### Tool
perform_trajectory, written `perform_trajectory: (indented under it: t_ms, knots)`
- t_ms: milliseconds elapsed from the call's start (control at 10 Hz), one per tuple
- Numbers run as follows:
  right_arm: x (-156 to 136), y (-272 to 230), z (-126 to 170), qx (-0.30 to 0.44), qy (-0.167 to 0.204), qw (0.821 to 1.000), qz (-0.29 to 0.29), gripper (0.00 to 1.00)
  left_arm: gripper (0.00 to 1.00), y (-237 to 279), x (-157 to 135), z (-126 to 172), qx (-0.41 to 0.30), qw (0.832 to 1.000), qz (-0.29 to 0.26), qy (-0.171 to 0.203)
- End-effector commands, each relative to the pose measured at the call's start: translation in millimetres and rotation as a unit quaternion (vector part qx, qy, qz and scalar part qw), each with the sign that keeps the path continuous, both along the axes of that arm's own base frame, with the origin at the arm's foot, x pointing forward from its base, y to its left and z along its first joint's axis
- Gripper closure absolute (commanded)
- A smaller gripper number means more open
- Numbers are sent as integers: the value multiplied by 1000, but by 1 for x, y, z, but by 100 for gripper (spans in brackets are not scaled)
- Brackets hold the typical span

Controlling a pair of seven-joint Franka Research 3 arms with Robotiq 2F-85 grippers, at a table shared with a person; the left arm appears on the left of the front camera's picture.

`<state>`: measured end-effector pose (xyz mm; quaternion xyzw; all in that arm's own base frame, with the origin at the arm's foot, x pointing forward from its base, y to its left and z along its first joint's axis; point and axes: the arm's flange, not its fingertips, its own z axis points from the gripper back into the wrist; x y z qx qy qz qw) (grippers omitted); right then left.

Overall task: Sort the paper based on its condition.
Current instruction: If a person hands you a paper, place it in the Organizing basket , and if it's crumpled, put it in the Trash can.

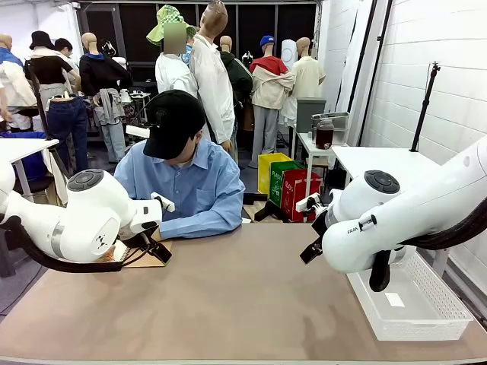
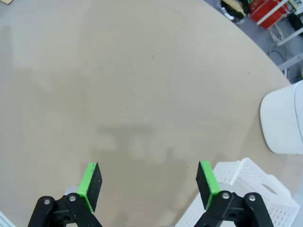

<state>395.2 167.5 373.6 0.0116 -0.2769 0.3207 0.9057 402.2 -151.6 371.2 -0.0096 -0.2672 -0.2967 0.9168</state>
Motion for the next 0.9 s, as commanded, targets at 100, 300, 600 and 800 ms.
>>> perform_trajectory:
  t_ms: [100, 300, 600, 800]
  knots:
    - [0, 0, 0, 0, 0, 1000, 0, 0, 0, 1, 0, 0, 0, 1000, 1, 0]
    - [0, 0, 0, 0, 0, 1000, 0, 0, 0, 1, 0, 0, 0, 1000, 1, 0]
    - [0, 0, 0, 0, 0, 1000, 0, 0, 0, 0, 0, 0, 0, 1000, 0, 0]
    - [-6, -4, 39, 13, -3, 1000, 19, 0, 0, 1, -9, 35, 3, 1000, 9, -13]
